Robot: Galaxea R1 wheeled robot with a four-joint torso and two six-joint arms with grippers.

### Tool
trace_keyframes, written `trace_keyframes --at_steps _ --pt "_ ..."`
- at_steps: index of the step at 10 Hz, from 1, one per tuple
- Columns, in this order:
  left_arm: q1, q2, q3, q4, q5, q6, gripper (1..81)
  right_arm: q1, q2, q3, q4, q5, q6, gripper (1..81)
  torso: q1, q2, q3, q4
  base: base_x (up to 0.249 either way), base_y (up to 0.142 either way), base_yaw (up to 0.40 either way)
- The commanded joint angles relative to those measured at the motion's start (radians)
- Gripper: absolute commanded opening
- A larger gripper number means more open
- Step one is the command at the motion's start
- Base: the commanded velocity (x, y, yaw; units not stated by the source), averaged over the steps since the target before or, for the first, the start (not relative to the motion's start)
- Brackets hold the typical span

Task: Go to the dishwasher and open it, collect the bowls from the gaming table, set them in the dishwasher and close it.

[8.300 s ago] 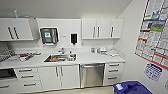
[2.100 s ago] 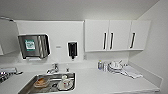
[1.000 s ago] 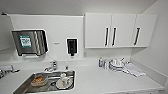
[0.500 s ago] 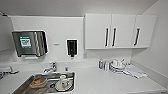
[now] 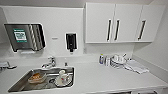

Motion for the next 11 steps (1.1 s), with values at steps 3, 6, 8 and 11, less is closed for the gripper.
trace_keyframes --at_steps 3,6,8,11 --pt "-0.081 -0.267 0.18 0.082 -0.121 -0.005 81.1 0.129 -0.071 0.079 0.019 -0.044 0.007 81.1 0.104 -0.162 -0.058 0.0 0.0 0.0 0.0" --pt "-0.209 -0.327 0.211 0.14 -0.107 -0.131 81.1 0.142 -0.06 0.074 0.016 -0.046 0.007 81.1 0.161 -0.25 -0.076 0.0 0.0 0.0 0.0" --pt "-0.347 -0.328 0.211 0.164 0.0 -0.257 81.1 0.151 -0.057 0.068 0.02 -0.044 0.007 81.1 0.206 -0.322 -0.13 0.0 0.0 0.0 0.0" --pt "-0.494 -0.358 0.246 0.322 0.117 -0.462 81.1 0.171 -0.056 0.079 0.025 -0.049 0.015 81.1 0.257 -0.404 -0.211 0.0 0.0 0.0 0.0"
